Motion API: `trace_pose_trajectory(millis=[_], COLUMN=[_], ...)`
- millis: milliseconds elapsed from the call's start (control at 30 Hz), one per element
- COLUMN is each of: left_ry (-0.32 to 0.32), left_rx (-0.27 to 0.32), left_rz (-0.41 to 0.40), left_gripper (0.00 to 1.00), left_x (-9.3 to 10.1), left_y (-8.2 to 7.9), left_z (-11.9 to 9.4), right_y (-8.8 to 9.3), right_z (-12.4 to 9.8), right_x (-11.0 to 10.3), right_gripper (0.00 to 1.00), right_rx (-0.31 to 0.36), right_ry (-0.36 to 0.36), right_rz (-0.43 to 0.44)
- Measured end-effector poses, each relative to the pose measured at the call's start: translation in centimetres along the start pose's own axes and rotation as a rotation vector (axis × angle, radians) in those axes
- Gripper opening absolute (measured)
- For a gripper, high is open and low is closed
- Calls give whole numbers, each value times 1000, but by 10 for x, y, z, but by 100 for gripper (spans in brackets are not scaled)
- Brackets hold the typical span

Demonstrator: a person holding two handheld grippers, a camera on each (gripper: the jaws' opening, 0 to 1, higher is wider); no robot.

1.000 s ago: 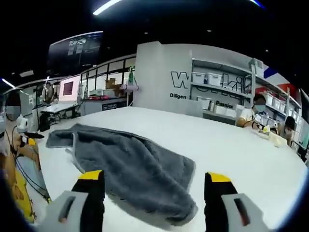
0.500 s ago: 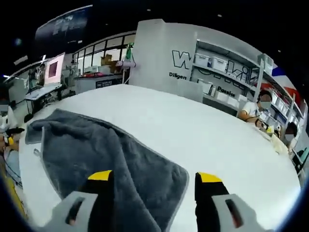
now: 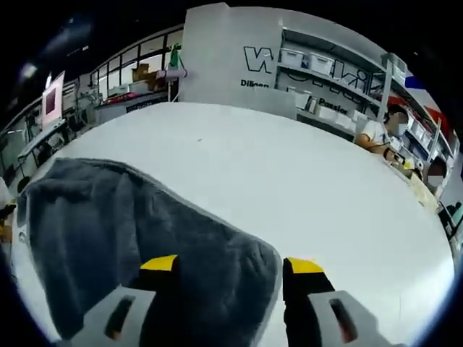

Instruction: Fold the towel on the table until its edges align and the towel forms a compact rectangular stack.

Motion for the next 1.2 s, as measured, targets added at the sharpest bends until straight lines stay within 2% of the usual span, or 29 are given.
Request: trace_pose_trajectory(millis=[67,233,533,667,767,967,1067,1200], left_ry=[-5,-13,-20,-18,-21,-29,-33,-31], left_rx=[-2,-3,1,3,5,12,17,21], left_rz=[-3,-10,-18,-20,-20,-21,-23,-24], left_gripper=[94,94,94,94,94,94,94,94], left_x=[-1,-2,-3,-2,-3,-5,-7,-7], left_y=[1,3,4,5,5,4,4,3], left_z=[-1,-3,-4,-4,-5,-8,-9,-9], right_y=[3,9,9,9,8,-24,-57,-91], right_z=[7,13,18,16,14,0,-18,-40], right_x=[6,10,9,7,4,0,-5,-9], right_gripper=[55,53,39,21,13,7,7,7], right_rx=[-11,-18,-4,3,4,99,184,250], right_ry=[16,5,-9,-5,-6,26,20,32], right_rz=[17,37,90,90,69,12,-15,-67])
Point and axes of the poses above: the point that each gripper's makers call its tool centre point, and the gripper's own axes: z roughly forward along the fingers, x roughly to its right, y roughly out of its underside, the point moved 2 cm from there along -z, roughly backward along the fingers, and after that the axes turned 8 degrees about z, right-handed, at the moved point
